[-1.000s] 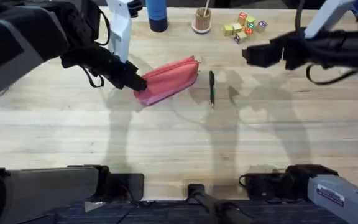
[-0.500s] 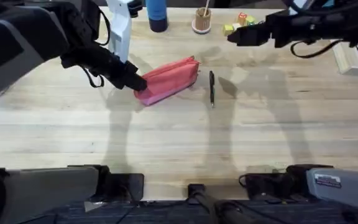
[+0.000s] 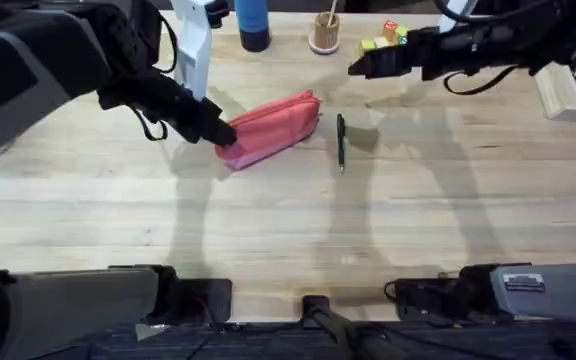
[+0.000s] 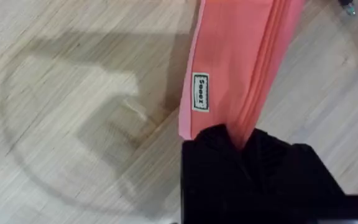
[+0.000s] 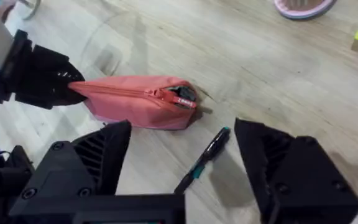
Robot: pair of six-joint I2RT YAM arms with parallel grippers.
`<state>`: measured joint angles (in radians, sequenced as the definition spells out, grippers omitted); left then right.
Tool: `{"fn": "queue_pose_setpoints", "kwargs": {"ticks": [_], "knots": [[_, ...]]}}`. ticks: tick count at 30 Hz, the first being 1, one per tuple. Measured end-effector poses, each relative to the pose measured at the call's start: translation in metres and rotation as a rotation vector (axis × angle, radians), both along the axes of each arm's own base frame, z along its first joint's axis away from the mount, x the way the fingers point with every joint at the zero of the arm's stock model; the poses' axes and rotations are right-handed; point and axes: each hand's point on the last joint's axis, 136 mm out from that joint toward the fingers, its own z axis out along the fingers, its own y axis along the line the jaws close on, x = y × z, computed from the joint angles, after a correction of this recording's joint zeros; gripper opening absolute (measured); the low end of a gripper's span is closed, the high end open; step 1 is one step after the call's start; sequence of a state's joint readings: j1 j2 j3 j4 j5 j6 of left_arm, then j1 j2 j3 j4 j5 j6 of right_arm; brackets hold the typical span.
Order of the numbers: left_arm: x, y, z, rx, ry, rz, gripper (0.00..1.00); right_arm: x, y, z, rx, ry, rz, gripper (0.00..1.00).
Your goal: Unzip the bag, pick up the pens from the table one at a time and place them inside, then zip the bag closed.
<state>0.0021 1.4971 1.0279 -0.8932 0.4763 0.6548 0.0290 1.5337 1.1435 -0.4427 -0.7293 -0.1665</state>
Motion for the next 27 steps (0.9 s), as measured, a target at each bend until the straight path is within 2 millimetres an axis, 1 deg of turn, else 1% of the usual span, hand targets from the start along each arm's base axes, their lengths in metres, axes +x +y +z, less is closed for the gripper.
{"fn": "queue_pose_setpoints", "kwargs": {"ticks": [4, 7, 13, 17, 23, 27], "knots": [[0.000, 0.000, 0.000, 0.000, 0.000, 0.000, 0.043, -0.002, 0.005, 0.000, 0.008, 0.012, 0.003, 0.996], [0.000, 0.000, 0.000, 0.000, 0.000, 0.000, 0.043, -0.004, 0.012, -0.003, 0.012, 0.025, 0.020, 0.996], [0.000, 0.000, 0.000, 0.000, 0.000, 0.000, 0.043, -0.003, 0.027, -0.027, 0.010, 0.088, 0.054, 0.995], [0.000, 0.000, 0.000, 0.000, 0.000, 0.000, 0.043, 0.004, 0.033, -0.041, 0.011, 0.094, 0.066, 0.996], [0.000, 0.000, 0.000, 0.000, 0.000, 0.000, 0.043, 0.022, 0.037, -0.048, 0.044, 0.089, 0.028, 0.996], [0.000, 0.000, 0.000, 0.000, 0.000, 0.000, 0.043, 0.027, 0.038, -0.062, 0.071, 0.157, -0.014, 0.996]]}}
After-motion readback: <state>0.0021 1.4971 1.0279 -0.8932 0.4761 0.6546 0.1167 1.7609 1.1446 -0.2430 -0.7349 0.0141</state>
